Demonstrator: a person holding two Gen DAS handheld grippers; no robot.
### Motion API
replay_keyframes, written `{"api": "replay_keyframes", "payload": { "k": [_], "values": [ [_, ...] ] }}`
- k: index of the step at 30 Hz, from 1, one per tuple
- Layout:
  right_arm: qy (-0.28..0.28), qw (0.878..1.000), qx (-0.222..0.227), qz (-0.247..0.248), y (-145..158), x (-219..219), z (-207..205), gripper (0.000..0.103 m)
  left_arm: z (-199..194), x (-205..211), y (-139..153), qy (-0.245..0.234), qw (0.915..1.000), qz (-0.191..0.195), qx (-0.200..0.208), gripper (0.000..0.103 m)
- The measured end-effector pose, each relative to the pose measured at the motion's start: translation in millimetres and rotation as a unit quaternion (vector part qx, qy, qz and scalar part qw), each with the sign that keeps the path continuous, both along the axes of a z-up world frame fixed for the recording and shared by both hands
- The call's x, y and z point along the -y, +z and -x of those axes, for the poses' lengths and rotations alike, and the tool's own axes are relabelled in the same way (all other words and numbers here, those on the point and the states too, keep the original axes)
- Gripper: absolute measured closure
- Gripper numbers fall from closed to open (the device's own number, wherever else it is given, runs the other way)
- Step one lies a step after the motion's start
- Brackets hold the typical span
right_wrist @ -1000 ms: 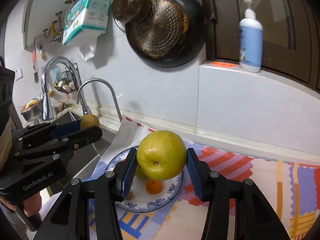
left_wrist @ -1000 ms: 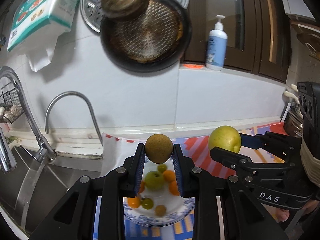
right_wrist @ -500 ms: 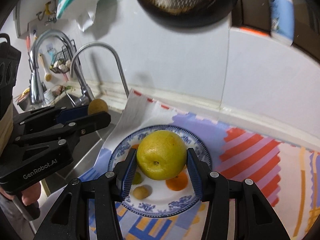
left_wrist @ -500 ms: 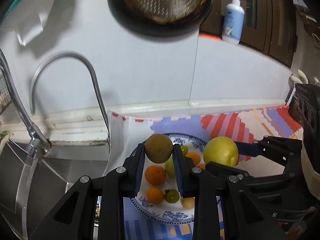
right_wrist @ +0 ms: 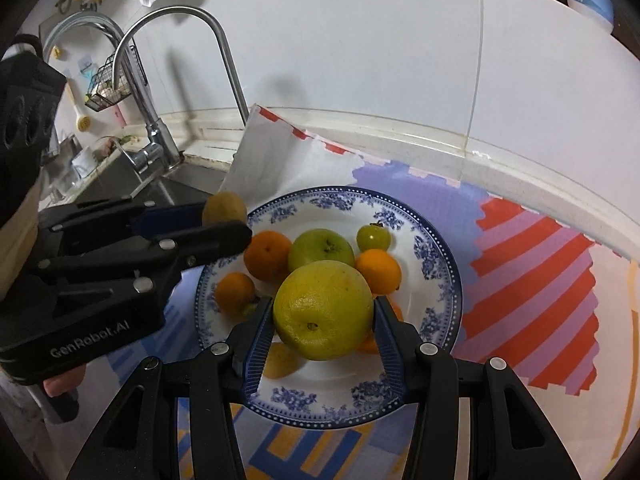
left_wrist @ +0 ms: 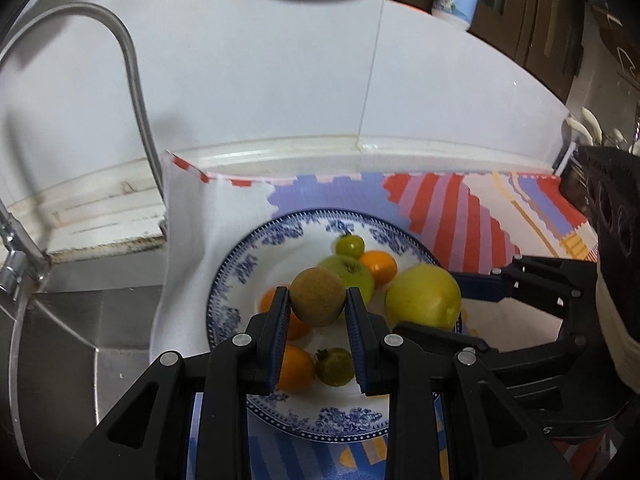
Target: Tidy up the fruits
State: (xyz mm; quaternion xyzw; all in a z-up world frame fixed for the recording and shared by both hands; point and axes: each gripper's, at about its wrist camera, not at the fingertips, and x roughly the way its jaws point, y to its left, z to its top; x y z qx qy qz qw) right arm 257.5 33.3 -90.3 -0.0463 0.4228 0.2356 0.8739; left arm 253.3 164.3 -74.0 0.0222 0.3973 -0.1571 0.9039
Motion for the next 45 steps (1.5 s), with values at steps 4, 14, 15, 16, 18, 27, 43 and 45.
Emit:
{"api": "replay_keyframes", "payload": {
  "k": [4,14,15,16,18,27,43,45],
  "values": [
    [0.0,1.0,0.003,0.001,-2.0,0.3,2.1,0.053,-1.9,1.4,-8.1,-0.006,0.9999,0.003,-0.012,0.075],
    [-0.006,1.0,-0.001,-0.002,-4.8,3.4,1.5,0.053,-0.1,1.4,-4.9,-0.002,0.9999,0.008,-0.008,0.067],
    [-0.006,1.0,-0.001,-0.002,-5.2,4.0,1.6,0.053,1.3,0.0,-2.6,0.005,1.0,0.006,-0.005,0.066],
    [-0.008,1.0,0.0,-0.003,-5.2,4.3,1.9,0.053,2.6,-1.2,-0.8,0.012,0.9999,0.004,-0.002,0.065],
    [-0.008,1.0,0.003,-0.003,-4.7,4.9,3.3,0.052,9.4,-4.8,5.6,0.028,0.9996,-0.002,0.008,0.062],
    [-0.036,0.999,0.032,-0.004,6.0,11.9,13.3,0.045,47.7,-18.7,29.3,0.106,0.9922,-0.03,0.059,0.046],
    [-0.125,0.983,0.134,-0.004,54.5,48.4,85.2,0.022,121.5,1.4,66.2,0.133,0.9811,-0.015,0.14,0.015],
    [-0.135,0.98,0.146,-0.001,61.5,57.4,97.0,0.02,134.3,9.0,72.7,0.138,0.9791,-0.014,0.149,0.012]
  ]
}}
